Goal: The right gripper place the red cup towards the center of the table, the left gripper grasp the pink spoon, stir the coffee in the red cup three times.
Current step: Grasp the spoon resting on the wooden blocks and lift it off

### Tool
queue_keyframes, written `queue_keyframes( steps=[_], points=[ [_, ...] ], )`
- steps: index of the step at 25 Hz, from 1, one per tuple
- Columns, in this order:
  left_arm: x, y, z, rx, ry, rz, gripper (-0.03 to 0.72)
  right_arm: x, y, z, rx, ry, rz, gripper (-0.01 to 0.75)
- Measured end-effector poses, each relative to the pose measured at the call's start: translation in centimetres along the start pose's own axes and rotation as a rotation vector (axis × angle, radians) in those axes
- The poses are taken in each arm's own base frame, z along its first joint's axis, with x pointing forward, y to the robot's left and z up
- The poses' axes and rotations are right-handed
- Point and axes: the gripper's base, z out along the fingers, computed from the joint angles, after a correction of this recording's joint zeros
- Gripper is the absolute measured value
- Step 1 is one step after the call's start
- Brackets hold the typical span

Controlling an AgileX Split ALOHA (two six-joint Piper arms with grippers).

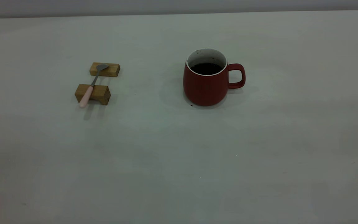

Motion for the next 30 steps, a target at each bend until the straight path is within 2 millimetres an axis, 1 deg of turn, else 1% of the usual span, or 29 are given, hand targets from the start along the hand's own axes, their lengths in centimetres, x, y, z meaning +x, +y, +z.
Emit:
queue_keyframes(
  steps=[21, 23, 26, 28, 30],
  points=[
    [-0.1, 0.0, 0.0, 0.0, 0.004, -0.019, 0.509, 0.0, 0.0, 0.0, 0.0, 0.0, 0.0, 0.587],
    [-1.0, -0.1, 0.1, -0.001, 0.005, -0.016, 0.528, 0.0, 0.0, 0.0, 0.0, 0.0, 0.0, 0.587],
    [-3.7, -0.3, 1.0, -0.001, 0.042, 0.009, 0.59, 0.0, 0.0, 0.0, 0.0, 0.0, 0.0, 0.587],
    [-5.9, -0.6, 2.8, -0.002, 0.106, 0.02, 0.636, 0.0, 0.0, 0.0, 0.0, 0.0, 0.0, 0.587],
    [-8.0, -0.9, 5.1, -0.001, 0.163, 0.028, 0.659, 0.0, 0.0, 0.0, 0.0, 0.0, 0.0, 0.587]
  ],
)
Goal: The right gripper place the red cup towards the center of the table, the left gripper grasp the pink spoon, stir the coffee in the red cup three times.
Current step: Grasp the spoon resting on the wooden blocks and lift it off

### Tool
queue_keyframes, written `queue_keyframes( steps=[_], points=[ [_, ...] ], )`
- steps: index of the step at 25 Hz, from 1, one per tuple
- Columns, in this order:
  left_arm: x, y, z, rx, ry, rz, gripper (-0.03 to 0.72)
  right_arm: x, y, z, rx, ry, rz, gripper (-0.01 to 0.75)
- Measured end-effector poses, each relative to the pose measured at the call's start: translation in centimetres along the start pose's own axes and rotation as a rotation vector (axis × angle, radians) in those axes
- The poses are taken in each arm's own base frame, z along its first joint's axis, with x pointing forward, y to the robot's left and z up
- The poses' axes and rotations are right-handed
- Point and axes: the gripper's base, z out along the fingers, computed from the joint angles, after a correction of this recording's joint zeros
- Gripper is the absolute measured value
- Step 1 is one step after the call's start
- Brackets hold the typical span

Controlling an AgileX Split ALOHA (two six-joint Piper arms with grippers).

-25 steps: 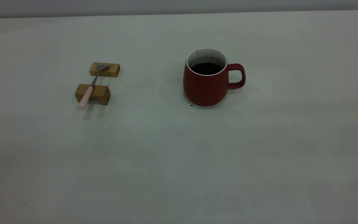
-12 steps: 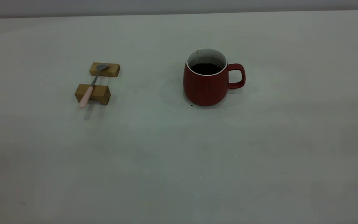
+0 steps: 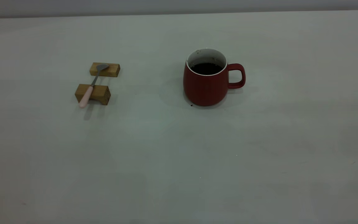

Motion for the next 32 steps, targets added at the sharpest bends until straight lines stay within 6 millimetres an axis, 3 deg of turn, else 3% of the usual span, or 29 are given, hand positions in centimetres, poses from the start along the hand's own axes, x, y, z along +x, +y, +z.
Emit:
queue_keyframes(
  steps=[8, 14, 20, 24, 32],
  points=[
    [-8.5, -2.0, 11.3, 0.077, 0.255, 0.036, 0.668, 0.0, 0.0, 0.0, 0.0, 0.0, 0.0, 0.587],
    [-10.9, -5.2, 20.4, 0.121, 0.418, 0.115, 0.668, 0.0, 0.0, 0.0, -0.001, 0.0, 0.0, 0.587],
    [-9.5, -8.9, 28.4, 0.148, 0.524, 0.175, 0.668, 0.0, 0.0, 0.0, -0.001, 0.0, 0.0, 0.587],
    [-7.5, -10.4, 31.4, 0.162, 0.561, 0.184, 0.668, 0.0, 0.0, 0.0, -0.001, 0.0, 0.0, 0.587],
    [-4.4, -12.2, 35.4, 0.173, 0.598, 0.192, 0.667, 0.0, 0.0, 0.0, -0.001, 0.0, 0.0, 0.587]
  ],
)
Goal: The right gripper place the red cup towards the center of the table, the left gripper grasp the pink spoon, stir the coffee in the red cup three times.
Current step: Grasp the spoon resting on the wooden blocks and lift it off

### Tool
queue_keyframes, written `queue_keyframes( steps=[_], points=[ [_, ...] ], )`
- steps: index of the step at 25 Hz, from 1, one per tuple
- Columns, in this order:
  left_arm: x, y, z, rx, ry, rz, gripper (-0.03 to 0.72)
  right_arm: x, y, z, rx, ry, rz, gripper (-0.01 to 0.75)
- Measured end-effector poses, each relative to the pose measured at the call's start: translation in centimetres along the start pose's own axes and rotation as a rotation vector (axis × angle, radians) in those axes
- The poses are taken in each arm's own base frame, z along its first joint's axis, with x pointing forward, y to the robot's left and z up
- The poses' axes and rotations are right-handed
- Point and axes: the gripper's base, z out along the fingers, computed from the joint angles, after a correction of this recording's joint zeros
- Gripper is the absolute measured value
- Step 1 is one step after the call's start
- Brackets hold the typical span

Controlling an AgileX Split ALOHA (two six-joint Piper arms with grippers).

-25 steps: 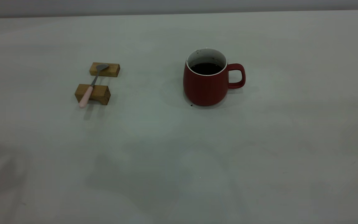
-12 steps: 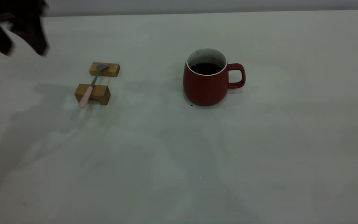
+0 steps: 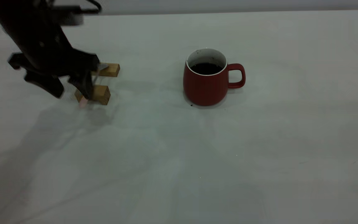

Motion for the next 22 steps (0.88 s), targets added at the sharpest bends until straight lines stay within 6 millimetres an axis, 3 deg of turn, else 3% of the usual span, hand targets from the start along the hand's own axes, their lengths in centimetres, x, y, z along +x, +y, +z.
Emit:
queue_keyframes(
  steps=[7, 11, 14, 19, 22],
  points=[
    [-0.1, -0.4, 2.5, 0.003, 0.02, -0.001, 0.644, 0.0, 0.0, 0.0, 0.0, 0.0, 0.0, 0.587],
    [-0.1, -0.4, 3.3, 0.001, 0.009, -0.004, 0.568, 0.0, 0.0, 0.0, 0.0, 0.0, 0.0, 0.587],
    [-0.1, -0.3, 3.7, 0.001, -0.002, -0.007, 0.465, 0.0, 0.0, 0.0, 0.0, 0.0, 0.0, 0.586],
    [0.0, -0.4, 4.1, 0.015, 0.001, -0.051, 0.177, 0.0, 0.0, 0.0, 0.0, 0.0, 0.0, 0.586],
    [-0.4, -0.7, 3.4, 0.04, 0.016, -0.091, 0.148, 0.0, 0.0, 0.0, 0.0, 0.0, 0.0, 0.586]
  ],
)
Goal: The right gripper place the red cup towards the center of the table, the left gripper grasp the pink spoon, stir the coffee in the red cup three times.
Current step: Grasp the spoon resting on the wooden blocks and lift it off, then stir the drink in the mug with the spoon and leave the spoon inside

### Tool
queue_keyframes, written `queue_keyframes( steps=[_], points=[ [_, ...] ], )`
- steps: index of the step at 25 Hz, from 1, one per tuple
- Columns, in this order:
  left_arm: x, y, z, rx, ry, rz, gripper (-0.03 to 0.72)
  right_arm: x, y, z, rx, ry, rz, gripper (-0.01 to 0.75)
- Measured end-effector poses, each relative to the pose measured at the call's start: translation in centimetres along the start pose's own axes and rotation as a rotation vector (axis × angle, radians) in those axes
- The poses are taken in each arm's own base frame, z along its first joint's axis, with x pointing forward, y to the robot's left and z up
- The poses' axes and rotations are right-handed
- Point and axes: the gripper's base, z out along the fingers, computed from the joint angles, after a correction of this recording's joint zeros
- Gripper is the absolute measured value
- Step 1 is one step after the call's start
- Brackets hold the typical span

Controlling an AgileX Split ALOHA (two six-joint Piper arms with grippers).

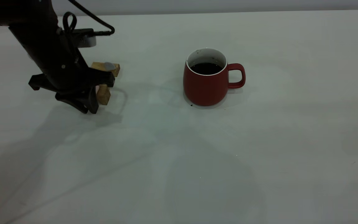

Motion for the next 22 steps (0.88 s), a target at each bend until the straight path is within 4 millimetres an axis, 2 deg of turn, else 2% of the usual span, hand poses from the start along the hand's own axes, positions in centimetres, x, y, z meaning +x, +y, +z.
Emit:
queue_keyframes(
  steps=[3, 5, 8, 11, 18, 22],
  points=[
    [-1.5, -1.1, -2.8, 0.055, 0.026, -0.087, 0.148, 0.0, 0.0, 0.0, 0.0, 0.0, 0.0, 0.586],
    [-2.7, -2.1, -5.6, 0.119, 0.03, -0.19, 0.148, 0.0, 0.0, 0.0, 0.0, 0.0, 0.0, 0.586],
    [-4.0, -4.0, -9.2, 0.256, 0.074, -0.416, 0.148, 0.0, 0.0, 0.0, 0.0, 0.0, 0.0, 0.586],
    [-4.4, -5.7, -11.6, 0.397, 0.199, -0.672, 0.148, 0.0, 0.0, 0.0, 0.0, 0.0, 0.0, 0.585],
    [-5.9, -9.6, -15.0, 0.849, 0.662, -1.381, 0.148, 0.0, 0.0, 0.0, 0.0, 0.0, 0.0, 0.585],
    [-6.6, -11.0, -14.1, 0.975, 0.873, -1.563, 0.147, 0.0, 0.0, 0.0, 0.0, 0.0, 0.0, 0.585]
  ],
)
